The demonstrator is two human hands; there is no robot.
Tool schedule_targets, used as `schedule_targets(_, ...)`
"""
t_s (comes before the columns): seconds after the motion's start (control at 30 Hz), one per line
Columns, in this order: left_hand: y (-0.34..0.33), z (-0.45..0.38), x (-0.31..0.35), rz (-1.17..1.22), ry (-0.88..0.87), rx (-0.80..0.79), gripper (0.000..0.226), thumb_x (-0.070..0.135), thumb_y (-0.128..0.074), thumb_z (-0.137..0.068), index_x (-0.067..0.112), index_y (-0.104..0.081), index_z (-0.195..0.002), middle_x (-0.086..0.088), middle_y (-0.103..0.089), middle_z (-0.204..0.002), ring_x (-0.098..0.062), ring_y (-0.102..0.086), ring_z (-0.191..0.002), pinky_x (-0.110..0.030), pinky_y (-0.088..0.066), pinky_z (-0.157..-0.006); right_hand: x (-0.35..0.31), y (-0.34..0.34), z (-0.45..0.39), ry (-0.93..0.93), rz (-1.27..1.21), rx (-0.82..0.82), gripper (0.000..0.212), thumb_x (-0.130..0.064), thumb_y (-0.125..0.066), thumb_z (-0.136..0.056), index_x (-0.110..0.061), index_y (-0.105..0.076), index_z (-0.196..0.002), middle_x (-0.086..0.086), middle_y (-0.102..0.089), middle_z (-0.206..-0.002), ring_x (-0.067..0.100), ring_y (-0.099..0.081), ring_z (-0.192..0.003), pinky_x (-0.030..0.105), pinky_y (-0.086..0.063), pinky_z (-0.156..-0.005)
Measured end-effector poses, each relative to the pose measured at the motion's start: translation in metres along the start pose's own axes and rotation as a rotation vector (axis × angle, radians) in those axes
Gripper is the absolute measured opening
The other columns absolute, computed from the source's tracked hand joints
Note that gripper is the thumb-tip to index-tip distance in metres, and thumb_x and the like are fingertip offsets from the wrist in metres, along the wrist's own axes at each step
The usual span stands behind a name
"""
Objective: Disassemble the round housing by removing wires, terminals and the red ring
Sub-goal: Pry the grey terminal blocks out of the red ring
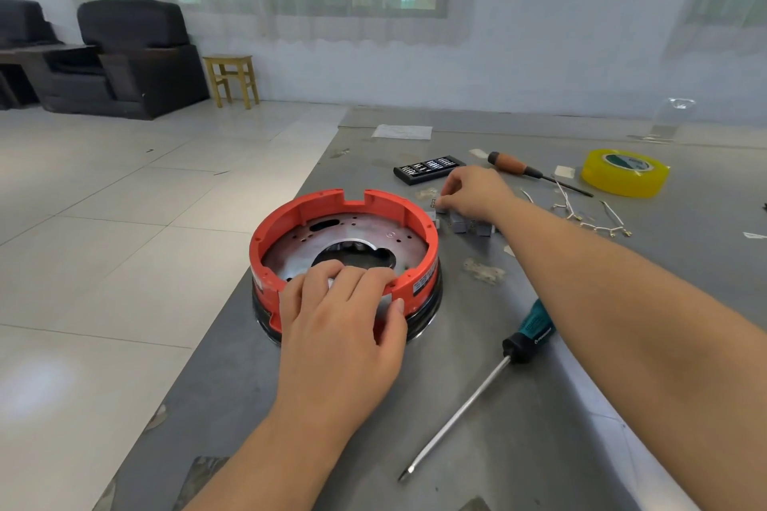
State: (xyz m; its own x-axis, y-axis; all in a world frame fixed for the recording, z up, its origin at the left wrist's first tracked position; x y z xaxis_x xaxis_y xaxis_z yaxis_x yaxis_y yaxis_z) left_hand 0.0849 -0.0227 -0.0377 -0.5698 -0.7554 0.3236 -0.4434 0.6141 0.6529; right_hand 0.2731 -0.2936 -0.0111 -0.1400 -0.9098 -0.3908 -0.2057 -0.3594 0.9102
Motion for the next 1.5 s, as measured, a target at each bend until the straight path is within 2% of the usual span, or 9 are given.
schedule_targets(0.2,-0.003,-0.001,-0.002,0.005,0.027,-0.018,0.027,0.04,-0.052,-0.091,0.031,-0.069,-0.11,0.017,-0.067,-0.097,-0.021,-0.056,-0.111,-0.037,-0.029,-0.101,0.003,-0.011,-0.008,0.017,-0.015,-0.001,0.014,-0.035,-0.074,-0.086,-0.028,-0.072,-0.098,-0.004,-0.073,-0.106,0.019,-0.064,-0.103,0.034,-0.052,-0.09)
schedule_targets(0.33,-0.004,-0.002,-0.001,-0.002,0.028,-0.033,0.025,0.039,-0.055,-0.091,0.031,-0.069,-0.11,0.017,-0.067,-0.099,-0.019,-0.055,-0.11,-0.036,-0.028,-0.1,0.005,0.002,0.001,0.036,-0.066,0.007,0.015,-0.036,-0.065,-0.095,-0.027,-0.074,-0.102,-0.004,-0.07,-0.098,0.013,-0.06,-0.084,0.028,-0.044,-0.069)
schedule_targets(0.53,-0.005,-0.004,-0.005,-0.052,0.013,-0.053,0.027,0.038,-0.059,-0.088,0.028,-0.07,-0.111,0.015,-0.068,-0.098,-0.021,-0.057,-0.108,-0.037,-0.029,-0.097,0.01,0.016,0.078,0.153,-0.143,0.042,0.008,-0.041,-0.065,-0.095,-0.035,-0.07,-0.093,-0.024,-0.061,-0.086,-0.002,-0.056,-0.085,0.016,-0.038,-0.067)
schedule_targets(0.77,0.0,-0.002,0.0,-0.123,0.019,-0.101,0.03,0.038,-0.059,-0.09,0.025,-0.07,-0.115,0.008,-0.068,-0.099,-0.026,-0.059,-0.109,-0.04,-0.031,-0.098,0.022,0.017,0.198,0.337,-0.117,0.048,0.032,-0.049,-0.049,-0.1,-0.027,-0.072,-0.103,-0.015,-0.067,-0.103,0.001,-0.056,-0.098,0.028,-0.042,-0.093)
schedule_targets(0.87,0.004,0.001,0.002,-0.138,0.033,-0.115,0.034,0.039,-0.056,-0.091,0.024,-0.07,-0.118,0.005,-0.069,-0.102,-0.027,-0.06,-0.11,-0.041,-0.031,-0.1,0.021,0.013,0.227,0.45,0.045,-0.064,0.04,-0.048,-0.033,-0.093,-0.037,-0.066,-0.111,-0.021,-0.063,-0.114,0.0,-0.052,-0.112,0.034,-0.028,-0.111)
schedule_targets(1.0,0.009,0.004,0.005,-0.147,0.03,-0.119,0.04,0.041,-0.049,-0.092,0.023,-0.07,-0.12,0.004,-0.07,-0.102,-0.028,-0.061,-0.108,-0.041,-0.033,-0.101,0.032,0.009,0.245,0.541,0.162,-0.084,0.038,-0.046,-0.045,-0.092,-0.043,-0.062,-0.126,-0.024,-0.053,-0.133,-0.001,-0.043,-0.126,0.031,-0.017,-0.117)
schedule_targets(1.17,0.014,0.006,0.006,-0.136,0.031,-0.107,0.04,0.04,-0.054,-0.09,0.021,-0.072,-0.121,-0.001,-0.072,-0.109,-0.03,-0.062,-0.111,-0.042,-0.033,-0.103,0.034,0.017,0.246,0.571,0.27,-0.052,0.039,-0.064,-0.038,-0.098,-0.043,-0.06,-0.122,-0.019,-0.054,-0.126,0.01,-0.051,-0.12,0.035,-0.028,-0.112)
schedule_targets(1.3,0.014,0.007,0.005,-0.125,0.028,-0.125,0.039,0.039,-0.057,-0.091,0.023,-0.071,-0.123,0.001,-0.071,-0.111,-0.029,-0.061,-0.114,-0.042,-0.032,-0.105,0.039,0.027,0.246,0.559,0.435,-0.068,0.04,-0.061,-0.036,-0.101,-0.04,-0.059,-0.125,-0.013,-0.056,-0.125,0.014,-0.054,-0.115,0.033,-0.035,-0.102)
schedule_targets(1.5,0.013,0.007,0.003,-0.097,0.028,-0.124,0.037,0.039,-0.057,-0.091,0.024,-0.07,-0.122,0.003,-0.071,-0.111,-0.027,-0.06,-0.114,-0.045,-0.032,-0.105,0.057,0.05,0.241,0.295,0.586,-0.083,0.037,-0.055,-0.036,-0.102,-0.033,-0.059,-0.12,-0.006,-0.059,-0.118,0.02,-0.06,-0.111,0.036,-0.045,-0.087)
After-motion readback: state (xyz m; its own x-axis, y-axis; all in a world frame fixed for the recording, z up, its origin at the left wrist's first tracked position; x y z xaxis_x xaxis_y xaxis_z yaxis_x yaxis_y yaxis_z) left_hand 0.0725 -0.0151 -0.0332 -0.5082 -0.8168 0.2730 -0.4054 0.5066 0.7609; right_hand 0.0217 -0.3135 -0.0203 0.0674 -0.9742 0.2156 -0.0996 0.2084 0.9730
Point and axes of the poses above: each hand's wrist, its own z-axis away from the middle knuckle, its own y-axis out of the back of the hand, x = y × z, the point moved 5 cm from there along -z, towards the middle knuckle
